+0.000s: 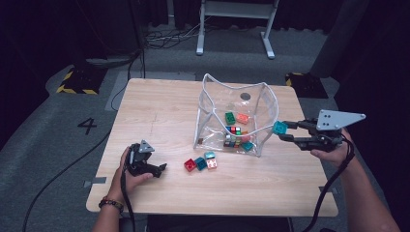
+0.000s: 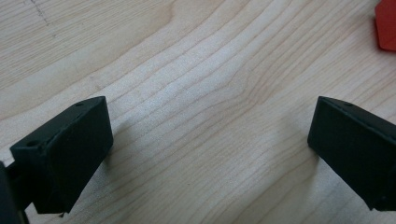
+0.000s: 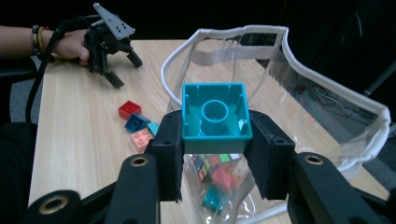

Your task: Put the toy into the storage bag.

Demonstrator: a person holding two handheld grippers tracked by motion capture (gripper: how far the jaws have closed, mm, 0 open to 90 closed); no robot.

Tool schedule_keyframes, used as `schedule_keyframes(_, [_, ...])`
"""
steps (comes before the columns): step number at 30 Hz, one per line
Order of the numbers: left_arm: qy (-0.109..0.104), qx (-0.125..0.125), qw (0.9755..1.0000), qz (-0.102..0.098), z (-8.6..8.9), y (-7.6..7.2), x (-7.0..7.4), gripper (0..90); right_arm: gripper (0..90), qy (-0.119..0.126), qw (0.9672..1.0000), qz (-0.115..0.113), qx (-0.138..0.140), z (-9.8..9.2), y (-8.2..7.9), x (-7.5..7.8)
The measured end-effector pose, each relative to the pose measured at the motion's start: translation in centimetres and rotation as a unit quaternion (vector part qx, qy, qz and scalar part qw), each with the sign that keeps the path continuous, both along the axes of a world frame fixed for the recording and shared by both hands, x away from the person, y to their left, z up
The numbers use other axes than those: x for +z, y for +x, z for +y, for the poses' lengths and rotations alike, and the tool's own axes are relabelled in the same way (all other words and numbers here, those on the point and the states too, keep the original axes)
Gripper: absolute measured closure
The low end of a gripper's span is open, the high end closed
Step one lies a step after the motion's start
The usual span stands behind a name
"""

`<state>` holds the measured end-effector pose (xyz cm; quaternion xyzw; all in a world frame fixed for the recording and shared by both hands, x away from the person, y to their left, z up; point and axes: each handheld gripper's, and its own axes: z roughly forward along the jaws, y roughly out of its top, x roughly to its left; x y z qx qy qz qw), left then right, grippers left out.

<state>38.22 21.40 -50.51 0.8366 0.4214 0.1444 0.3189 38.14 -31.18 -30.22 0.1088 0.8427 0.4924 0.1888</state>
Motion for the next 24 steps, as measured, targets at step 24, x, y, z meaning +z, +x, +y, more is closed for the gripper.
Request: schedule_keyframes(24, [0.000, 0.000, 1.0000, 0.000, 0.0, 0.0, 0.0, 0.3, 59.6, -0.048, 0.9981, 0.019, -0.033, 5.2, 7.3, 1.9])
